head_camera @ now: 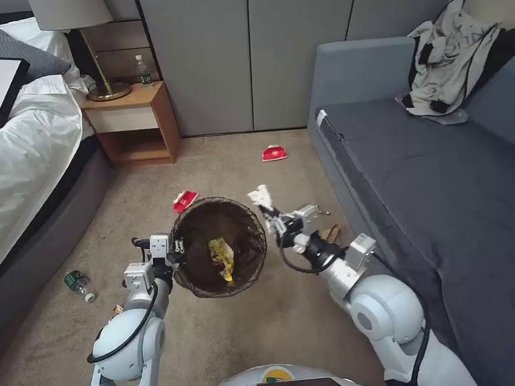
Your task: Pick up the trash bin, then pick up the garbage from the floor and place it into the trash bin.
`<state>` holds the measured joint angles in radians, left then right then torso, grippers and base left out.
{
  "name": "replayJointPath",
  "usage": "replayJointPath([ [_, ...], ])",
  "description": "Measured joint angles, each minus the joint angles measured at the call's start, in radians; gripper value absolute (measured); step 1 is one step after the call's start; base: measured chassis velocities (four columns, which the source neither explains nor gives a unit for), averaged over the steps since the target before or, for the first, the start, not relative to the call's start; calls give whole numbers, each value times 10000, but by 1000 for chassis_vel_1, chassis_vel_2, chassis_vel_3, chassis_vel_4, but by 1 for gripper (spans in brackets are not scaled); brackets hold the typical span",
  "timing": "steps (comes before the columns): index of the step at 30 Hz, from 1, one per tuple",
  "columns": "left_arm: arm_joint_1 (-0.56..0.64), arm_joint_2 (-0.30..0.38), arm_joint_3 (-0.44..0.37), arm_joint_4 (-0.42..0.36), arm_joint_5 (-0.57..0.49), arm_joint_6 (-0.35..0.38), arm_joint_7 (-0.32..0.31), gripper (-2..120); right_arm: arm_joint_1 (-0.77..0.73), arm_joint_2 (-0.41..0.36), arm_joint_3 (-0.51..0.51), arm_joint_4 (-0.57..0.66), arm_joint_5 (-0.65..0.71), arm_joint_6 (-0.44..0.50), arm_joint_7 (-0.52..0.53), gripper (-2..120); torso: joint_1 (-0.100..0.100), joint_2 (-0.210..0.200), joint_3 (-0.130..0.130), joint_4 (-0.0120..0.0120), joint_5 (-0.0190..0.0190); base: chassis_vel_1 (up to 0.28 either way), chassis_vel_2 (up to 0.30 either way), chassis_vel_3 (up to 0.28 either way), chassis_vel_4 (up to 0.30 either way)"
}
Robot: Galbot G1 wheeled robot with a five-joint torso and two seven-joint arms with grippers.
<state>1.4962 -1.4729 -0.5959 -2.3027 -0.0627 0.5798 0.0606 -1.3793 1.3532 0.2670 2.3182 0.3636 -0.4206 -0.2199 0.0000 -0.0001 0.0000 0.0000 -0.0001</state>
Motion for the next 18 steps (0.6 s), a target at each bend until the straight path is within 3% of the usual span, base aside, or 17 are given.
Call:
replayJointPath([
  [7,-16,17,15,69,-38,51,-41,3,525,-125,-1585,-480,6,-187,354,0,0,0,0,0,0,0,0,0,0],
  [12,-19,-2,21,131,-67,57,-44,3,791,-116,-1983,-911,-241,-273,593,-1,0,0,0,-1,0,0,0,0,0],
  [18,-2,-27,80,76,-64,88,-27,3,1111,-24,-2161,-1148,-238,-365,1140,21,0,0,0,-1,0,0,0,0,0],
])
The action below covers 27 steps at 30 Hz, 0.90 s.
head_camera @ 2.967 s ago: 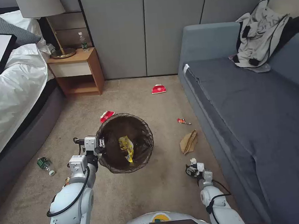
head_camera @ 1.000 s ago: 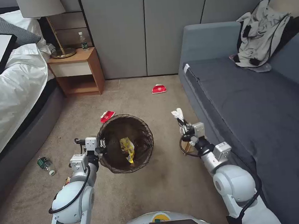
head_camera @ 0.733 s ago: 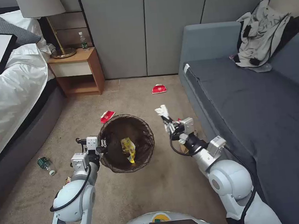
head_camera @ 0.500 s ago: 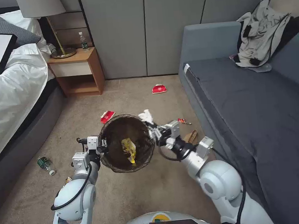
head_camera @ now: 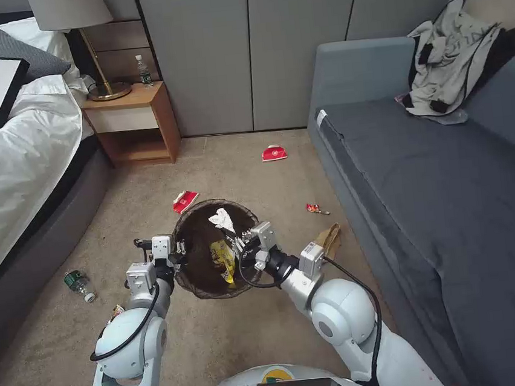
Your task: Pick up the trash bin, then pick up the garbage from the floor and place it into the trash bin.
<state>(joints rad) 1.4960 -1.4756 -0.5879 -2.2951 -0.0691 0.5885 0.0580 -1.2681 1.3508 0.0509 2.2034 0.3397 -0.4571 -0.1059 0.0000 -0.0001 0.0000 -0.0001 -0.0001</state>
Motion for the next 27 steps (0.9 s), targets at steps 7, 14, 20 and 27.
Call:
replayJointPath([
  [7,30,-21,16,-68,26,16,21,3,272,166,-200,-173,32,-80,265,47,0,0,0,1,0,0,0,0,0],
  [14,33,-63,25,-70,41,21,28,3,273,176,-270,-183,19,-81,295,69,0,0,0,1,0,0,0,0,0],
  [20,22,-83,40,-57,52,21,30,3,177,145,-221,-110,-17,-23,396,92,0,0,-1,1,0,0,0,0,0],
  [27,21,-92,65,-40,85,17,32,3,15,27,1,201,-238,98,340,100,0,0,-1,0,1,0,0,0,0],
])
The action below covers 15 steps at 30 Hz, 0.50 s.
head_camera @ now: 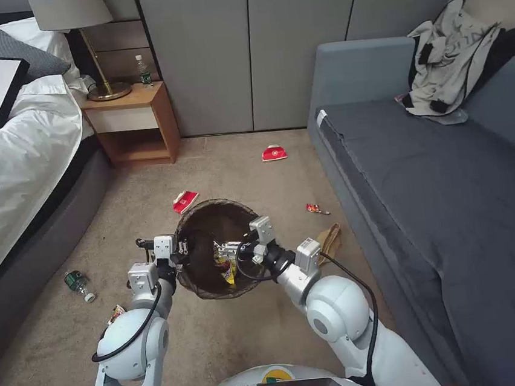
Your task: Pick up the trash bin, then pick up the garbage from the floor and place it into the trash bin.
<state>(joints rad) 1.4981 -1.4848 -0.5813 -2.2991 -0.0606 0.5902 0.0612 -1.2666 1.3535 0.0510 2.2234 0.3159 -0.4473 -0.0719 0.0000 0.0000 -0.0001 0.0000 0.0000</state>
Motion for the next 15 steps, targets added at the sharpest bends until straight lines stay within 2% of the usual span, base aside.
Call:
replayJointPath([
  [15,-30,-32,108,27,87,-10,25,3,-409,-292,1208,1361,373,196,-885,100,0,0,0,0,0,0,0,0,0],
])
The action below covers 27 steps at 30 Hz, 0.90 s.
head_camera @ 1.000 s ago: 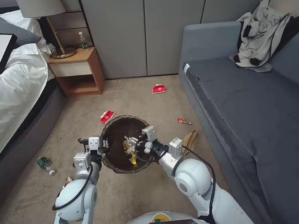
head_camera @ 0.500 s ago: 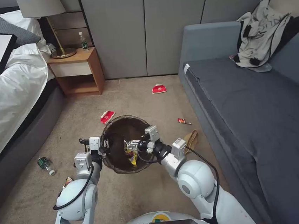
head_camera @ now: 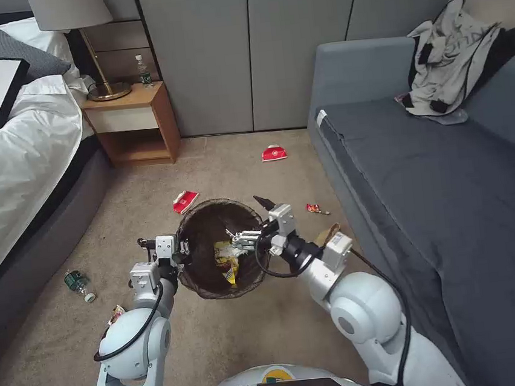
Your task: Pick up the trash bin, then pick up the garbage from the floor and place it into the trash bin.
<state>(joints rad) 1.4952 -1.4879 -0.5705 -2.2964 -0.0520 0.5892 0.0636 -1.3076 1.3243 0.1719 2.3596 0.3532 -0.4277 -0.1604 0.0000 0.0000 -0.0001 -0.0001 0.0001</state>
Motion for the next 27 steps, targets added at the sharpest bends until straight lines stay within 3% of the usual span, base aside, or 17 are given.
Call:
replayJointPath([
  [10,12,-17,18,-22,50,-6,21,3,-55,-119,958,698,397,-40,-125,100,-1,0,0,1,1,0,0,0,0],
  [16,19,-15,-46,-78,4,-8,21,3,-339,-56,1457,833,299,250,336,100,-1,0,0,1,0,0,0,0,0],
  [27,13,27,-218,-113,-157,-18,26,3,-1419,671,2439,-26,-1968,2176,1882,100,-1,0,1,0,0,0,0,0,0],
])
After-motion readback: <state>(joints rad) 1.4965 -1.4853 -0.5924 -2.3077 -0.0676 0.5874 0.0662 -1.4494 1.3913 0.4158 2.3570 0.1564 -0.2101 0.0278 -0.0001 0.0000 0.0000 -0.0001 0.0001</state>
